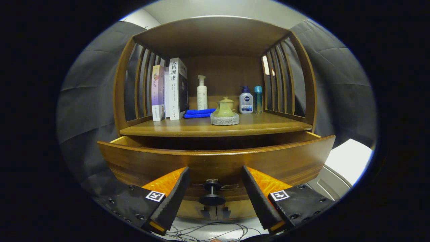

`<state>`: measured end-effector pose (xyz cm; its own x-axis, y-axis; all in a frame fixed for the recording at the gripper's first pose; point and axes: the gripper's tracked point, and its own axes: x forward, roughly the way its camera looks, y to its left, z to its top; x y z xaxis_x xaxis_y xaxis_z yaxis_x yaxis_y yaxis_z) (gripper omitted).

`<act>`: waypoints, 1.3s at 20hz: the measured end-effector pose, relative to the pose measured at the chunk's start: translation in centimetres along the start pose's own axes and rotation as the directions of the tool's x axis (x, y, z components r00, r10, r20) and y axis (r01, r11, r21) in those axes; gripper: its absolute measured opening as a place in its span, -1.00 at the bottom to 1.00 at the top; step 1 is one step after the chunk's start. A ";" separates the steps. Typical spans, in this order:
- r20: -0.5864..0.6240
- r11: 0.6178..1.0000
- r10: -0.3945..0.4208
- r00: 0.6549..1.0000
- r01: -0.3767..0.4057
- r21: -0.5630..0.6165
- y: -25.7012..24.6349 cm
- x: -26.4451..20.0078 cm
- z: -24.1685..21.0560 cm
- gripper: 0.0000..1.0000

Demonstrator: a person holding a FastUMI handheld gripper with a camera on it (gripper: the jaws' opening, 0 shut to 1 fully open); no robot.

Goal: Pull open the drawer, take out the items inside it, and place them on the countertop above the cabinet.

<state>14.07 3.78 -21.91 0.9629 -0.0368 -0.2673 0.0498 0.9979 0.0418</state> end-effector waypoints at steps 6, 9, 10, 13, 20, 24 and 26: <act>-0.045 1.000 0.000 0.999 -0.001 -0.010 0.2 4.0 -0.3 0.96; -0.054 1.000 -0.002 0.999 0.002 -0.003 0.2 5.0 -0.3 0.96; -0.057 1.000 -0.002 0.998 0.001 -0.004 0.3 5.4 -0.2 0.96; -0.059 1.000 -0.006 0.998 0.005 -0.005 0.2 6.2 0.1 0.96; -0.084 1.000 -0.011 0.996 0.009 -0.023 -0.3 5.7 0.2 0.95; 0.008 1.000 0.019 1.000 -0.019 -0.023 0.0 2.4 5.0 0.91; 0.078 0.998 0.025 0.997 -0.020 -0.061 0.0 -0.1 8.6 0.91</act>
<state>16.25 3.29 -13.61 0.9816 -0.0161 -0.1901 0.0141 0.9998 -0.0118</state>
